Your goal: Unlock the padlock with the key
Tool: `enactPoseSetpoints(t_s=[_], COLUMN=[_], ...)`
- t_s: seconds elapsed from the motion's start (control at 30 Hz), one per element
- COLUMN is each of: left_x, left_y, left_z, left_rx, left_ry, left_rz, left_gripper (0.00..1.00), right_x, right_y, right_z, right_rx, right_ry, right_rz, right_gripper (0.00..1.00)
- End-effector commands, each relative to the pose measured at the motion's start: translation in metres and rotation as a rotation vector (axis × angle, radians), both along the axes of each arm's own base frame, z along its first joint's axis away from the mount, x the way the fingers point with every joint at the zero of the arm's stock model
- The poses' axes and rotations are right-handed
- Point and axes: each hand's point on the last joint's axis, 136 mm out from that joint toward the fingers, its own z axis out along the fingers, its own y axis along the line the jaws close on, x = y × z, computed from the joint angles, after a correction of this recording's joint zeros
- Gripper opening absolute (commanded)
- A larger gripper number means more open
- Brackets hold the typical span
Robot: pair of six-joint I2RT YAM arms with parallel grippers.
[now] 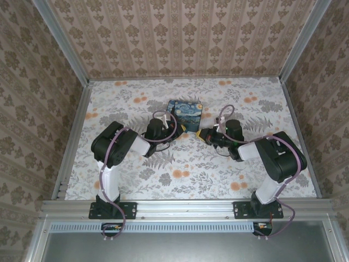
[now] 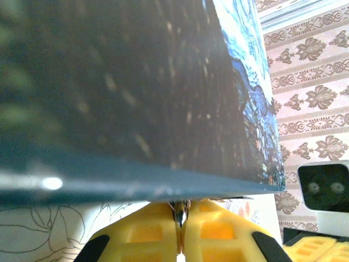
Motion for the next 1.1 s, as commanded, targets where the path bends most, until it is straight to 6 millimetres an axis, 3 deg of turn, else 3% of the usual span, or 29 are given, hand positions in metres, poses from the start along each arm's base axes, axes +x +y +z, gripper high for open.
enactPoseSetpoints(t_s=[0.0, 0.47, 1.07], left_x=[0.002, 0.002, -0.002], left_y=[-0.007, -0.008, -0.005], left_z=[0.017, 0.02, 0.02], left_rx=[-0.058, -0.148, -0.177], left_ry=[-0.001, 0.025, 0.039], left_rz=[-0.036, -0.036, -0.049], left_gripper=[0.0, 0.0, 0.0], right_x=[-0.007, 0.009, 0.034], right_y=[0.008, 0.013, 0.01], right_z=[0.001, -0.038, -0.029], right_rx=[0.012, 0.057, 0.042], right_ry=[-0.043, 0.017, -0.012], right_rz=[0.049, -0.012, -0.079], right_gripper=[0.0, 0.0, 0.0])
